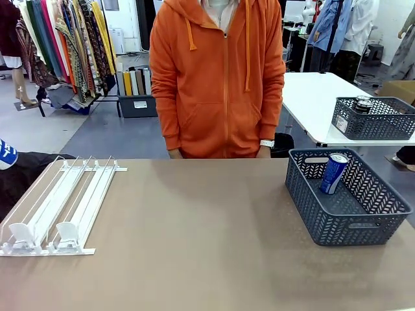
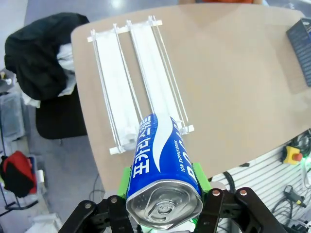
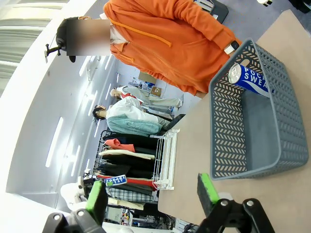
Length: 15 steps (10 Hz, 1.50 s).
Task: Retrieve and store the cans from the dispenser.
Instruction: Pick up one can from the Automatic Can Dispenser and place it in the middle of the table.
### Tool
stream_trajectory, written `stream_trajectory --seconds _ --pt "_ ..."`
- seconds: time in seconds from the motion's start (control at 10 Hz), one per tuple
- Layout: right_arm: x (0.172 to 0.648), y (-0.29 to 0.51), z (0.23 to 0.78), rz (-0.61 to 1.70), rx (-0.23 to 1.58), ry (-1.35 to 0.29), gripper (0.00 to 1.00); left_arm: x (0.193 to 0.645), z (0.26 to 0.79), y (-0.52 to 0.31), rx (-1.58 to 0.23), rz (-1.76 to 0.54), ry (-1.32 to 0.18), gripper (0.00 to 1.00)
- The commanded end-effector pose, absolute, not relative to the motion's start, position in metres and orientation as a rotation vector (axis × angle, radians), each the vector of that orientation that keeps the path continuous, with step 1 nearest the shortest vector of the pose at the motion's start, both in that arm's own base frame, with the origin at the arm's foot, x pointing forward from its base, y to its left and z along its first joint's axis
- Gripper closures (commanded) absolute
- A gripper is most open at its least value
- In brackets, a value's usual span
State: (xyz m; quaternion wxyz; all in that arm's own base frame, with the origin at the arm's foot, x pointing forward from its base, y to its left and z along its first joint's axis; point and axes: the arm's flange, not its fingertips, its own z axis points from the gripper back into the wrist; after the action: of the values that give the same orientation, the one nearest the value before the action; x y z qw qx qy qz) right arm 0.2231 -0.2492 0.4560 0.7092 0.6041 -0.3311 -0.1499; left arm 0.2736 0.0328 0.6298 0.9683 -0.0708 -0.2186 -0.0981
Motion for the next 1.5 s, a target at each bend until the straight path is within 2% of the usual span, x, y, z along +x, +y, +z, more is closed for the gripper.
stream_trajectory --seconds 0.0,0.1,0.2,0.6,0.8,1.0,1.4 --pt "0.224 -0.249 0.458 -0.323 1.344 -0.754 0.00 0.284 0.621 -0.012 -0.158 -0.204 -0.398 1.00" --pt "0.224 -0.249 0.458 -0.323 1.344 -0.754 0.00 0.293 0.616 -0.054 -0.145 -0.230 -0.392 1.00" --pt "0.224 -0.249 0.458 -0.323 1.344 -0.754 0.00 0.303 0.606 -0.104 -0.047 -0.253 -0.399 1.00" --pt "0.224 -0.249 0.458 -0.323 1.344 -0.754 0.00 0.329 0.527 -0.340 0.063 -0.637 -0.317 1.00" --pt "0.224 -0.249 0.458 -0.323 1.344 -0.754 0.00 0.333 0.487 -0.415 0.120 -0.761 -0.273 1.00" --pt "0.224 -0.249 0.458 -0.323 1.344 -0.754 0.00 0.350 0.457 -0.440 0.135 -0.811 -0.231 1.00" --pt "0.224 -0.249 0.458 -0.323 1.344 -0.754 0.00 0.366 0.424 -0.439 0.000 -0.799 -0.056 1.00"
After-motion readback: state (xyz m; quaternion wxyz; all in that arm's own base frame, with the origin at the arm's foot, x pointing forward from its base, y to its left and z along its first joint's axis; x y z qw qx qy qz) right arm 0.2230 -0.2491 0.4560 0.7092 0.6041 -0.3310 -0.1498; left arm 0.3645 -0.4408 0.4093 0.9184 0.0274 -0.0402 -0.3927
